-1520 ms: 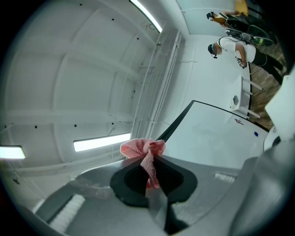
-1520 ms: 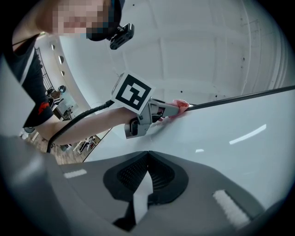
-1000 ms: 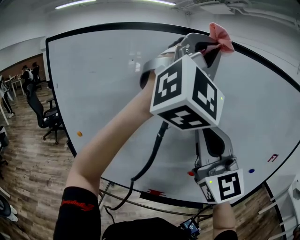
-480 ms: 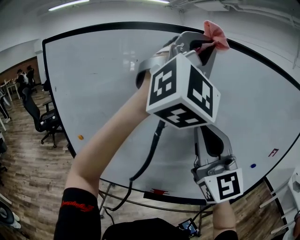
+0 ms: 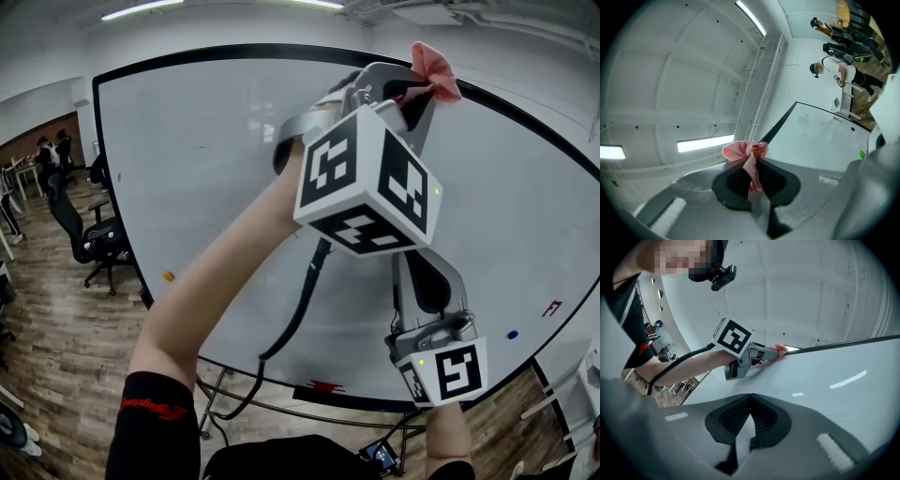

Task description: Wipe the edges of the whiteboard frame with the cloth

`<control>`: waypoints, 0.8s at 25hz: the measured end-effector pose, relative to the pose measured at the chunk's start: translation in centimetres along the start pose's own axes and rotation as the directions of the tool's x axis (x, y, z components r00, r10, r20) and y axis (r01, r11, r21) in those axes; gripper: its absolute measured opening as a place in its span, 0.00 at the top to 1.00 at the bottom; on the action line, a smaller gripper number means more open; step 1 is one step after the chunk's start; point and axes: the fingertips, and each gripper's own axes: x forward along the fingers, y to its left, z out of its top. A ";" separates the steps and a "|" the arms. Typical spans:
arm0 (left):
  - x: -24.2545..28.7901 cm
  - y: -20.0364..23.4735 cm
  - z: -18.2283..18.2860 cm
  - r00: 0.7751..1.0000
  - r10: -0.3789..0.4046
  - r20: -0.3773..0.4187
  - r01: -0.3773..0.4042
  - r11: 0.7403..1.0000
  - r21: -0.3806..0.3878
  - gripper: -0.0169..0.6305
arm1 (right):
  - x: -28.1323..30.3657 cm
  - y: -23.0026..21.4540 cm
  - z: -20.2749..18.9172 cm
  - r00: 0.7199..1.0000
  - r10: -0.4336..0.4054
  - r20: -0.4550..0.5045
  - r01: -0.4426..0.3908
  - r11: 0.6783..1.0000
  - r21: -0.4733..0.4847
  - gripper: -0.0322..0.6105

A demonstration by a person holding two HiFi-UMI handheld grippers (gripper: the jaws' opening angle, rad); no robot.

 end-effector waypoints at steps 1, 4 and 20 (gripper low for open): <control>-0.1 0.0 -0.1 1.000 -0.003 0.000 0.003 1.000 0.001 0.94 | 0.1 0.1 0.0 1.000 -0.002 -0.001 0.002 1.000 0.002 0.95; -0.3 0.3 -0.2 1.000 0.003 0.002 -0.003 1.000 0.001 0.94 | 0.4 0.3 0.0 1.000 -0.002 0.000 0.002 1.000 0.015 0.95; -1.9 2.2 -1.8 1.000 0.008 -0.005 -0.008 1.000 0.001 0.94 | 2.5 2.6 0.1 1.000 0.021 0.006 -0.021 0.999 0.044 0.95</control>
